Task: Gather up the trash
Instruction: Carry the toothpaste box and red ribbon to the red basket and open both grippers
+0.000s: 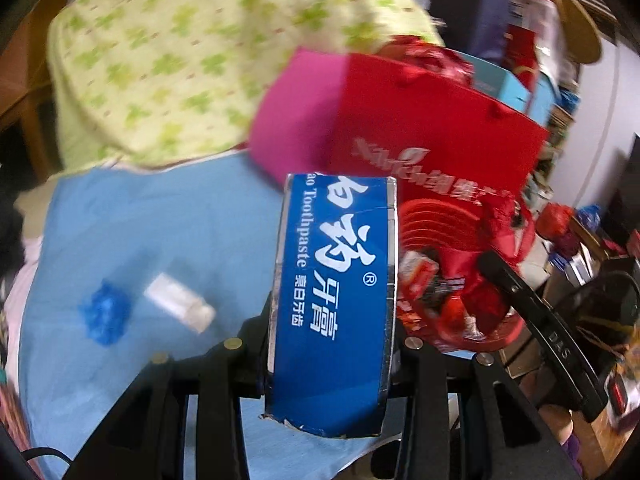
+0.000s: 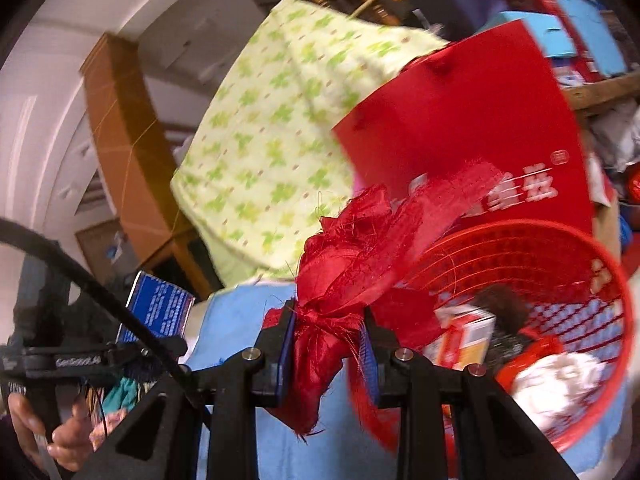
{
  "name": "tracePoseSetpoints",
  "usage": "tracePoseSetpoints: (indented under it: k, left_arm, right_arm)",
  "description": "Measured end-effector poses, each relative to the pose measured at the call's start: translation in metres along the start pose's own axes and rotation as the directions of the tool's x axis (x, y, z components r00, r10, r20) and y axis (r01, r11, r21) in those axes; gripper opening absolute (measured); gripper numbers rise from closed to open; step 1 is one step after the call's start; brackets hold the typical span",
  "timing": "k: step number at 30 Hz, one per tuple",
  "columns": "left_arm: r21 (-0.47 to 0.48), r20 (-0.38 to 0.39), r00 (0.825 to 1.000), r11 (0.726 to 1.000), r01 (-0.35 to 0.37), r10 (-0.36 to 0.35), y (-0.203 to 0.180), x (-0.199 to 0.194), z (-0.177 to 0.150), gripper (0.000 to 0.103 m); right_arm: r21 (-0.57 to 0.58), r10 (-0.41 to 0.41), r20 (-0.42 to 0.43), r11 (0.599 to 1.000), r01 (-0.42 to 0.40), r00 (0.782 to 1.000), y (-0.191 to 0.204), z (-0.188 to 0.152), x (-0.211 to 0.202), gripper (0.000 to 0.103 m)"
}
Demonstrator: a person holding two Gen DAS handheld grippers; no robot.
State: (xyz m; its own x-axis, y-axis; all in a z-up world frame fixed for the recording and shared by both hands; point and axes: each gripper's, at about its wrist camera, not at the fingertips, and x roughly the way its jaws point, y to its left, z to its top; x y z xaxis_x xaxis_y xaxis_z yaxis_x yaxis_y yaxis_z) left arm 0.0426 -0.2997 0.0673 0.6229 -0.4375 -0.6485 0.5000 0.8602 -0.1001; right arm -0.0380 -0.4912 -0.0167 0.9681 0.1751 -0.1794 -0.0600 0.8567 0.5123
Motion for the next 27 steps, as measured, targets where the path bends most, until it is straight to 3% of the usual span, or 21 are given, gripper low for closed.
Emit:
tracePoseSetpoints:
  k: [6, 13, 21, 22, 25, 27]
  left_arm:
    - [0.081, 0.007, 0.995, 0.992, 0.1, -0.101, -0.045, 0.011, 0.014, 0.041]
    - [0.079, -0.034, 0.971, 0.968, 0.237, -0.235, -0.077, 0.036, 0.027, 0.042]
    - [0.049, -0.095, 0.953, 0.955, 0.294, -0.288, -0.098, 0.078, 0.024, 0.044]
    - [0.047, -0.103, 0.953, 0.956, 0.291, -0.285, -0.099, 0.081, 0.022, 0.046]
    - [0.058, -0.098, 0.963, 0.964, 0.258, -0.252, -0.097, 0.084, 0.016, 0.07]
    - [0.073, -0.074, 0.968, 0.967, 0.245, -0.24, -0.096, 0.08, 0.014, 0.072]
  right_arm:
    - [0.076, -0.049, 0.076, 0.996, 0.043, 0.996, -0.029, 0.016, -0.024, 0.031]
    - [0.188, -0.061, 0.108, 0.981, 0.04, 0.992, -0.058, 0.024, -0.039, 0.032]
    - [0.292, -0.088, 0.104, 0.955, 0.054, 0.991, -0.084, 0.025, -0.044, 0.033]
    - [0.306, -0.093, 0.098, 0.95, 0.059, 0.991, -0.087, 0.026, -0.042, 0.033]
    - [0.33, -0.113, 0.08, 0.94, 0.081, 0.99, -0.092, 0.026, -0.037, 0.033]
    - [0.34, -0.125, 0.069, 0.936, 0.094, 0.99, -0.095, 0.027, -0.036, 0.037]
